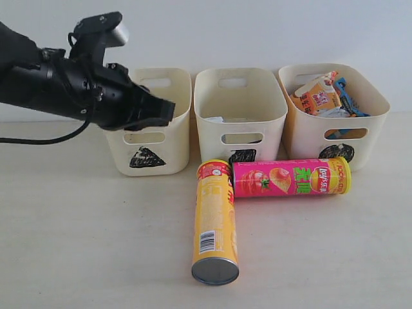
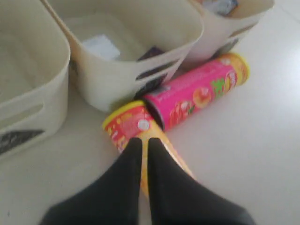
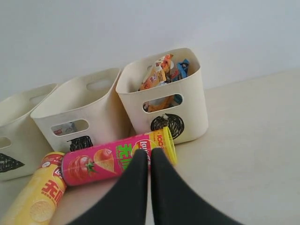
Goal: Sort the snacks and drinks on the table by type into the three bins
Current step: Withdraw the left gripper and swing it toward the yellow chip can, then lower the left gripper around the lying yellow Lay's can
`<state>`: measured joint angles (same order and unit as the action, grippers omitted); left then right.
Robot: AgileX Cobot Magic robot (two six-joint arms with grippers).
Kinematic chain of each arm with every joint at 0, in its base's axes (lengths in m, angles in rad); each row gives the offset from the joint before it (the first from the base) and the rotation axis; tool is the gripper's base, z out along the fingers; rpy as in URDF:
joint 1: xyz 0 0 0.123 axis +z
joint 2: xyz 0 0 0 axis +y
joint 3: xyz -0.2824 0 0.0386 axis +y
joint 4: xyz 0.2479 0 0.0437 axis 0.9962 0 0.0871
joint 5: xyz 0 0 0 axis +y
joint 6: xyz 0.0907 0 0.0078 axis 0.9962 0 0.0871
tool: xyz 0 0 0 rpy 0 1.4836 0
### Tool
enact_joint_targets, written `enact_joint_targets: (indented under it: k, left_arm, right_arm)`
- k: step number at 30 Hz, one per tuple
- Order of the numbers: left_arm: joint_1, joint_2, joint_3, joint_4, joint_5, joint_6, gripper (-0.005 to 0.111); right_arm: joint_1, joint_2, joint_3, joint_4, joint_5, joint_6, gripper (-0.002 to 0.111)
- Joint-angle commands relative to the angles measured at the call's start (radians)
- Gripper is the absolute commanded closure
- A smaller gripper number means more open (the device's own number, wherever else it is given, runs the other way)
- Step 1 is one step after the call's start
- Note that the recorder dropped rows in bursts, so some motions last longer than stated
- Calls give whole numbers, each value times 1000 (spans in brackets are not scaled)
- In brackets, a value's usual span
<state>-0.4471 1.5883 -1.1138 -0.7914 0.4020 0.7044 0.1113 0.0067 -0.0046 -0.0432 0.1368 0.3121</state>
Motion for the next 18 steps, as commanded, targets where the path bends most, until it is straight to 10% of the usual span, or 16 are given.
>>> enact_joint_targets:
  k: [1,10,18]
  left_arm:
    - [-4,-15,-9,376,183,-380,103]
    - [-47,-10,-21,552,357,-575,101]
    - [-134,18,-23,445,340,-456,52]
  right_arm:
    - [3,-7,5,-3,2,-13,108]
    - [3,-7,5,-3,2,-13,108]
    - [3,-7,5,3,6,-13,108]
